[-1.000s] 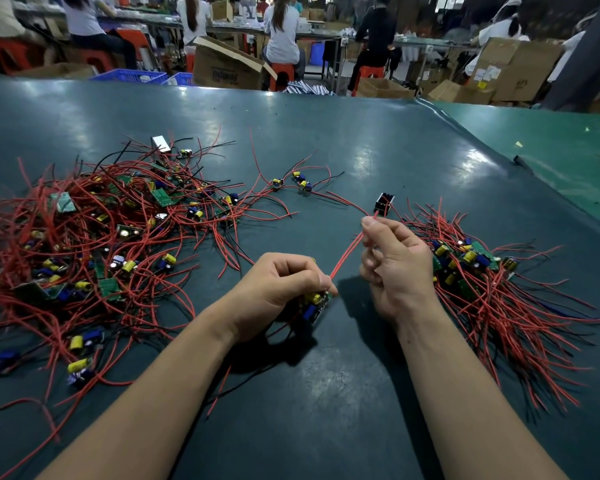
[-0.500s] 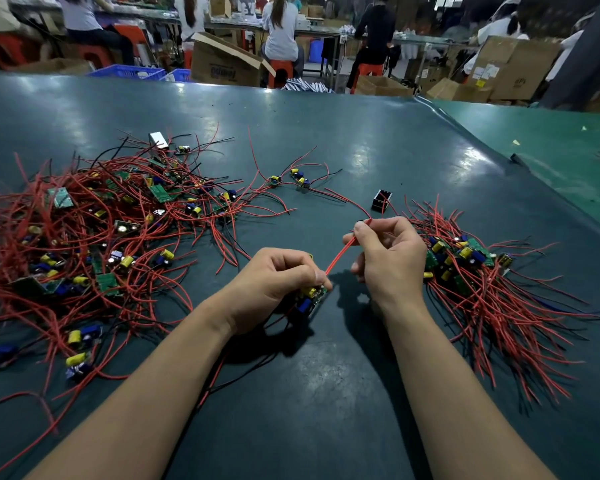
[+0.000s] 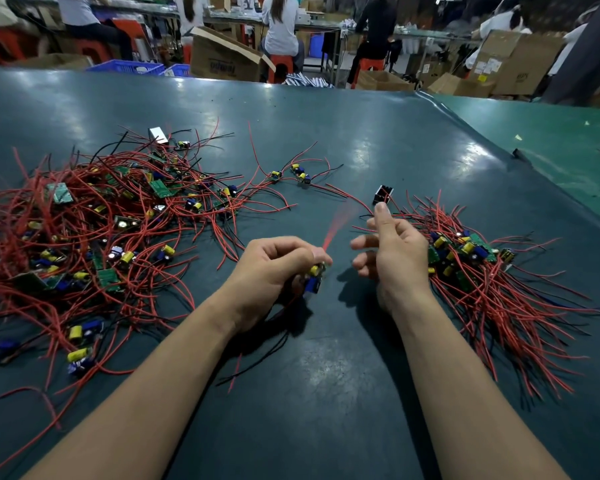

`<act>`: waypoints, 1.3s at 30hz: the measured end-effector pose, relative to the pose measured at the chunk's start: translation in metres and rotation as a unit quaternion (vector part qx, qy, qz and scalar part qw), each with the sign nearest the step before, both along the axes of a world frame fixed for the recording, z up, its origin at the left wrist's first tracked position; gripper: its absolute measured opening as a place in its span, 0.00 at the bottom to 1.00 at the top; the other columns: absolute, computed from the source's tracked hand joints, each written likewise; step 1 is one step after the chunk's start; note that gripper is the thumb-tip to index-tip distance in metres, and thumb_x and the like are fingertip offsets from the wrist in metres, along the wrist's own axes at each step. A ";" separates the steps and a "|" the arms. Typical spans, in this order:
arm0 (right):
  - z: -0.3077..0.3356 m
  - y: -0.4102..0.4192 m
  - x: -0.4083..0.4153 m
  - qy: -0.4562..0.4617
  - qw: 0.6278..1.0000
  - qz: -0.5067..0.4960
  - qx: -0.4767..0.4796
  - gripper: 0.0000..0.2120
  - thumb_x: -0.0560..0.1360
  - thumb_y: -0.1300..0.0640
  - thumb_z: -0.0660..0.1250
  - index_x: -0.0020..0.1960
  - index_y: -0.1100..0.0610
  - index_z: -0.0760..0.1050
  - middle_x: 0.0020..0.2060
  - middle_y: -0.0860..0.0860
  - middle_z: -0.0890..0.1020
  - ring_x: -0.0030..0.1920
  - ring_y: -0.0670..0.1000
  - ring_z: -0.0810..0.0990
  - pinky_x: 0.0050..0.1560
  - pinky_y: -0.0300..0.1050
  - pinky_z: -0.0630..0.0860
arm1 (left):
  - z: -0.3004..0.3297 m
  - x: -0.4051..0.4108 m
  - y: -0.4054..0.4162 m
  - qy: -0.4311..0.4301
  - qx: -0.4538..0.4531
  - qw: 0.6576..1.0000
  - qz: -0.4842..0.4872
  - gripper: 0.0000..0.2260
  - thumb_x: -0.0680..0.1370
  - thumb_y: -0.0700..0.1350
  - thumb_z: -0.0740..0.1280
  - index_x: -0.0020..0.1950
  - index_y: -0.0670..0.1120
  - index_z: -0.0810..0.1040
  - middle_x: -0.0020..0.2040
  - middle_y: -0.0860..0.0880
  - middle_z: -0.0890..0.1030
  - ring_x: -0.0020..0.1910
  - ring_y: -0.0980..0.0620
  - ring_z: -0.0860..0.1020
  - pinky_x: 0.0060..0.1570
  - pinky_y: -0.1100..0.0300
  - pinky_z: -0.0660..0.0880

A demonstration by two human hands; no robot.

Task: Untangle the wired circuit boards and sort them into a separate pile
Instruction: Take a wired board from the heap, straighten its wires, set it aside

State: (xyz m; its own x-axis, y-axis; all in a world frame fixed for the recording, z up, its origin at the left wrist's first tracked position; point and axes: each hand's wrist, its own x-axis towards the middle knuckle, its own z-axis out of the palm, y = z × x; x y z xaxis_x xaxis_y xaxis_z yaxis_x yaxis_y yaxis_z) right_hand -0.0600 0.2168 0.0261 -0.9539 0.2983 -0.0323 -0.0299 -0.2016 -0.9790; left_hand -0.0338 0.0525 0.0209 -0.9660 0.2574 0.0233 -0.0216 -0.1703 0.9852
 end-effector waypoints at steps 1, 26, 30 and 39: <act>0.002 -0.002 0.002 -0.035 0.998 0.053 0.015 0.19 0.79 0.42 0.63 0.42 0.57 0.74 0.22 0.51 0.77 0.17 0.47 0.70 0.18 0.33 0.62 | 0.000 -0.001 0.001 -0.004 0.014 1.000 0.027 0.06 0.64 0.48 0.77 0.37 0.46 0.86 0.33 0.46 0.78 0.32 0.50 0.68 0.31 0.62 0.63; 0.010 0.002 0.011 0.004 0.951 -0.165 -0.263 0.12 0.79 0.48 0.67 0.48 0.58 0.77 0.38 0.51 0.86 0.22 0.45 0.76 0.22 0.33 0.70 | 0.010 -0.018 -0.028 0.028 0.052 0.969 0.238 0.12 0.81 0.44 0.63 0.43 0.43 0.83 0.34 0.49 0.81 0.28 0.55 0.71 0.32 0.61 0.68; 0.010 -0.001 0.009 0.023 0.962 -0.172 -0.209 0.05 0.80 0.54 0.65 0.52 0.55 0.76 0.46 0.49 0.84 0.23 0.47 0.78 0.21 0.34 0.69 | 0.004 -0.017 -0.022 0.141 -0.132 0.950 0.246 0.10 0.80 0.42 0.66 0.42 0.44 0.84 0.33 0.50 0.83 0.26 0.59 0.72 0.30 0.68 0.68; 0.001 -0.016 0.009 -0.016 0.996 -0.046 -0.078 0.07 0.79 0.61 0.65 0.44 0.57 0.79 0.28 0.47 0.80 0.21 0.45 0.71 0.21 0.34 0.63 | -0.002 -0.016 -0.040 0.206 -0.557 0.694 0.408 0.10 0.75 0.45 0.67 0.54 0.45 0.80 0.52 0.41 0.80 0.53 0.39 0.74 0.53 0.48 0.71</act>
